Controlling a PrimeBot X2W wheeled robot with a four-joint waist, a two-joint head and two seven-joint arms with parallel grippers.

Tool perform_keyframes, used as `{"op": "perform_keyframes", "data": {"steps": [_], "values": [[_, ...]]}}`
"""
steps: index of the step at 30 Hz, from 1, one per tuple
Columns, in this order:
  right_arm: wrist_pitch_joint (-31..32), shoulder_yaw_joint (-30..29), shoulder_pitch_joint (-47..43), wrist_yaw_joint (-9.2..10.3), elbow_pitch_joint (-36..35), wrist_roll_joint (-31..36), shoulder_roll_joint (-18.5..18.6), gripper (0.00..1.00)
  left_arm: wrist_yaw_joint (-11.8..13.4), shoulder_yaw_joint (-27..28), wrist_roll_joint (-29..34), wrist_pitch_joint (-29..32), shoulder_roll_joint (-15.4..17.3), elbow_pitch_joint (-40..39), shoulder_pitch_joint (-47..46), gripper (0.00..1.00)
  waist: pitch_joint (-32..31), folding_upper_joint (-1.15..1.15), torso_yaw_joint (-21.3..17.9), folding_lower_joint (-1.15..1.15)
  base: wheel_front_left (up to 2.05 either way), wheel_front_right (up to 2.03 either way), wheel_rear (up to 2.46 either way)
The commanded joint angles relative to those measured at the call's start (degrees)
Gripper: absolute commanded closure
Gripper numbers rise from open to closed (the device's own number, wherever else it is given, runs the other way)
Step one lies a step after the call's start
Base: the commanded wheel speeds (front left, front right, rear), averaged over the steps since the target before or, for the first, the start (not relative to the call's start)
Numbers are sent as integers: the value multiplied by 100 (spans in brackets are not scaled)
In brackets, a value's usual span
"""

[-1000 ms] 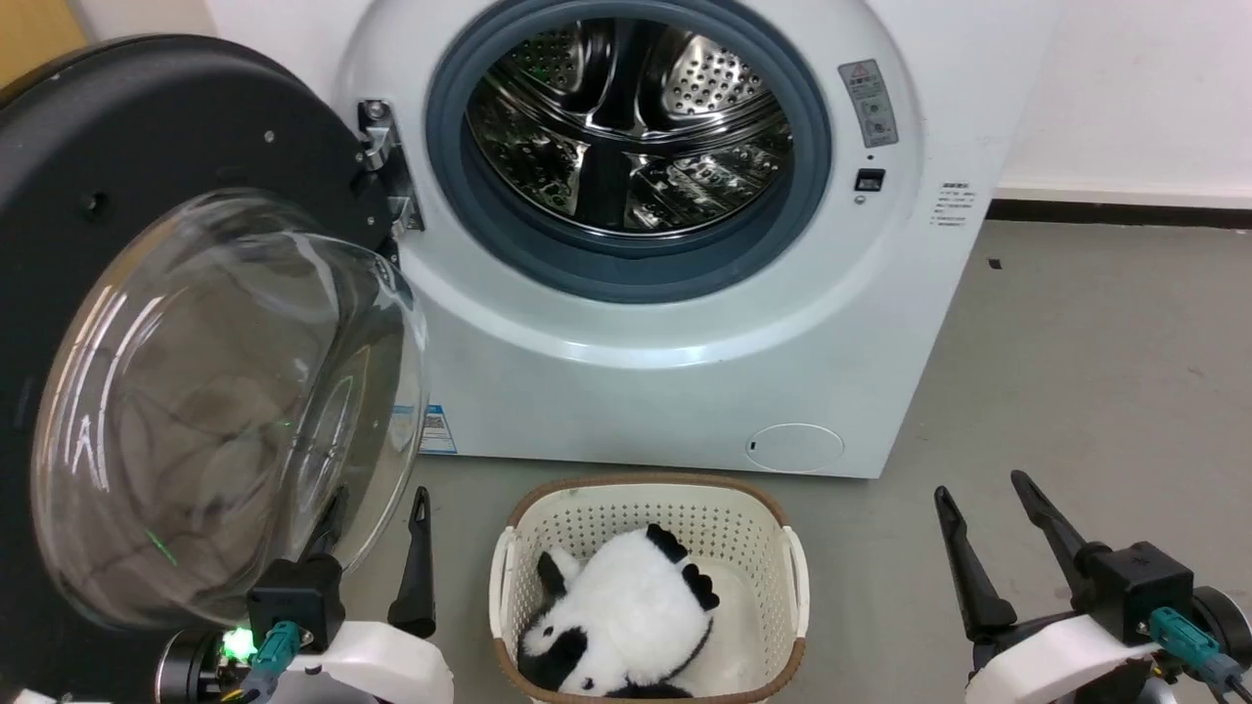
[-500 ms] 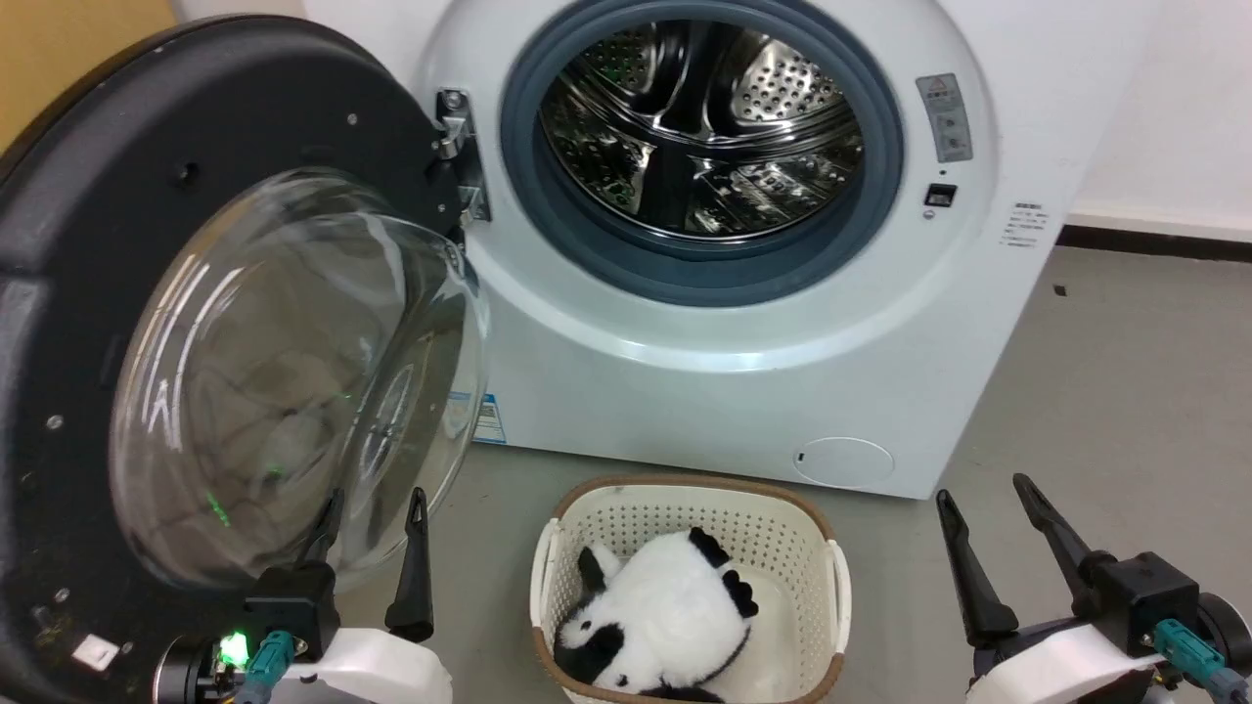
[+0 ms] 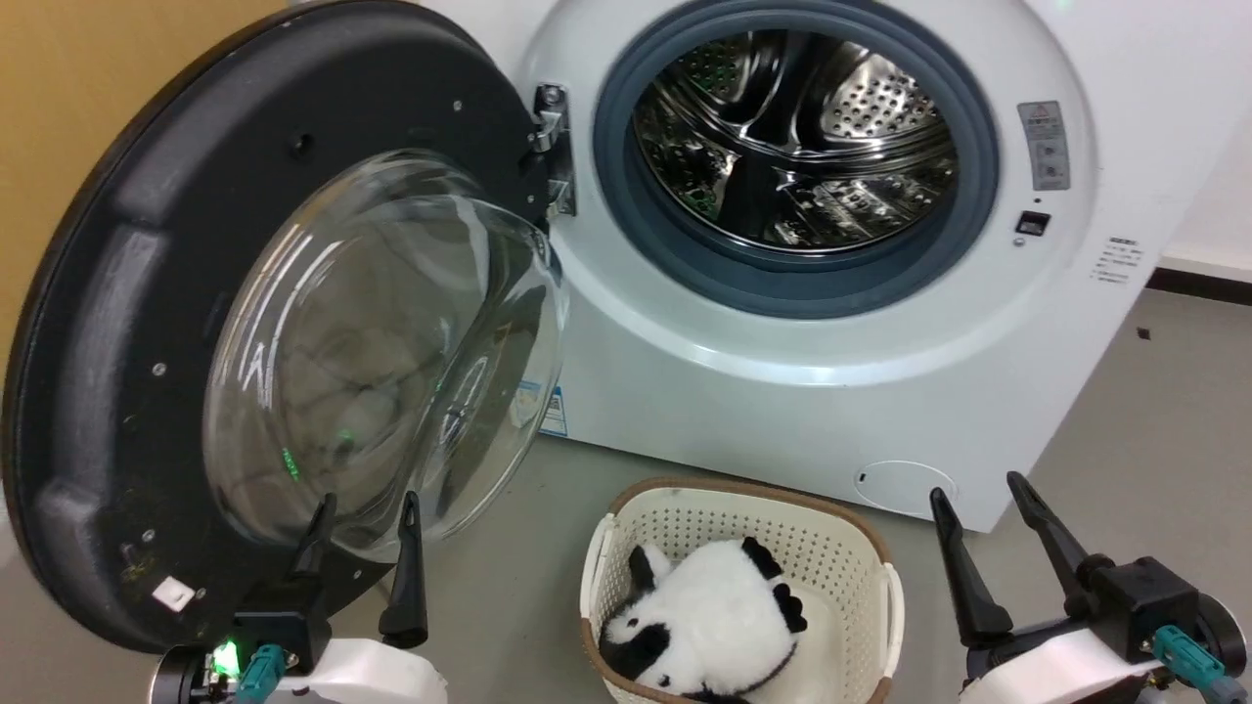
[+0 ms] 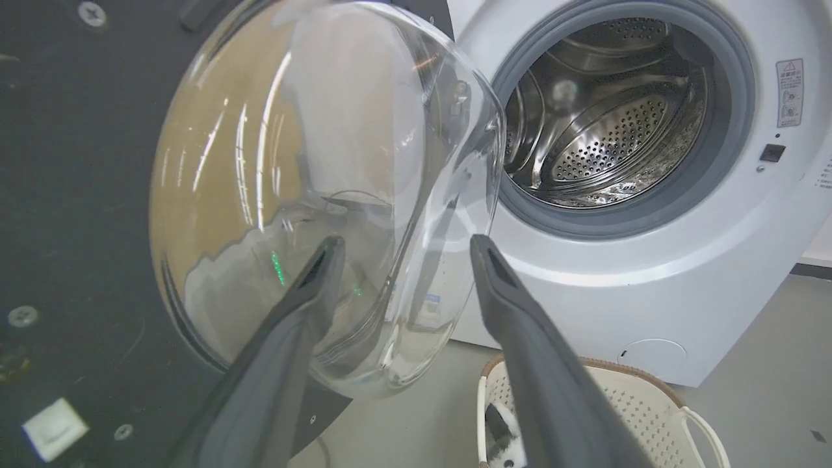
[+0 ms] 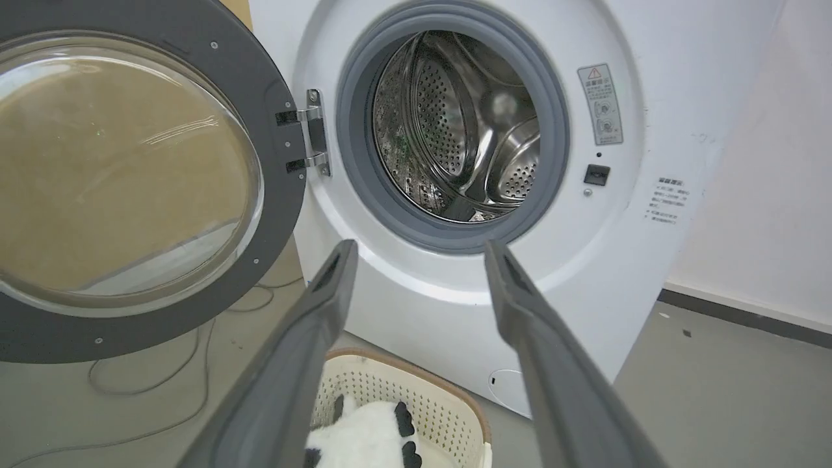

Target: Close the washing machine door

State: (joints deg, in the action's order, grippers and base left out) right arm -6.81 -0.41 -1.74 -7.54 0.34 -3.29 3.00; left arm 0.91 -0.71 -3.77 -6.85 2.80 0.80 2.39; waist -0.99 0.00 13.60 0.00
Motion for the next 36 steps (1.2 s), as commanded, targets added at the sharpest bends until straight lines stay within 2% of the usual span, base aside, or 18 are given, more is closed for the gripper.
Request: {"op": "perform_keyframes", "data": {"steps": [1, 22, 36], "values": [[-70, 38, -18, 3, 4, -25, -6, 0, 35, 35, -67, -65, 4, -40, 59, 0, 23, 0, 84, 0, 0, 0, 0], [-309, 541, 304, 4, 147, -11, -8, 0, 260, 166, -333, -305, 5, -364, 307, 0, 184, 0, 662, 0, 0, 0, 0], [-476, 679, 432, 4, 258, -28, -10, 0, 384, 202, -455, -472, 6, -515, 452, 0, 248, 0, 1031, 0, 0, 0, 0]]}}
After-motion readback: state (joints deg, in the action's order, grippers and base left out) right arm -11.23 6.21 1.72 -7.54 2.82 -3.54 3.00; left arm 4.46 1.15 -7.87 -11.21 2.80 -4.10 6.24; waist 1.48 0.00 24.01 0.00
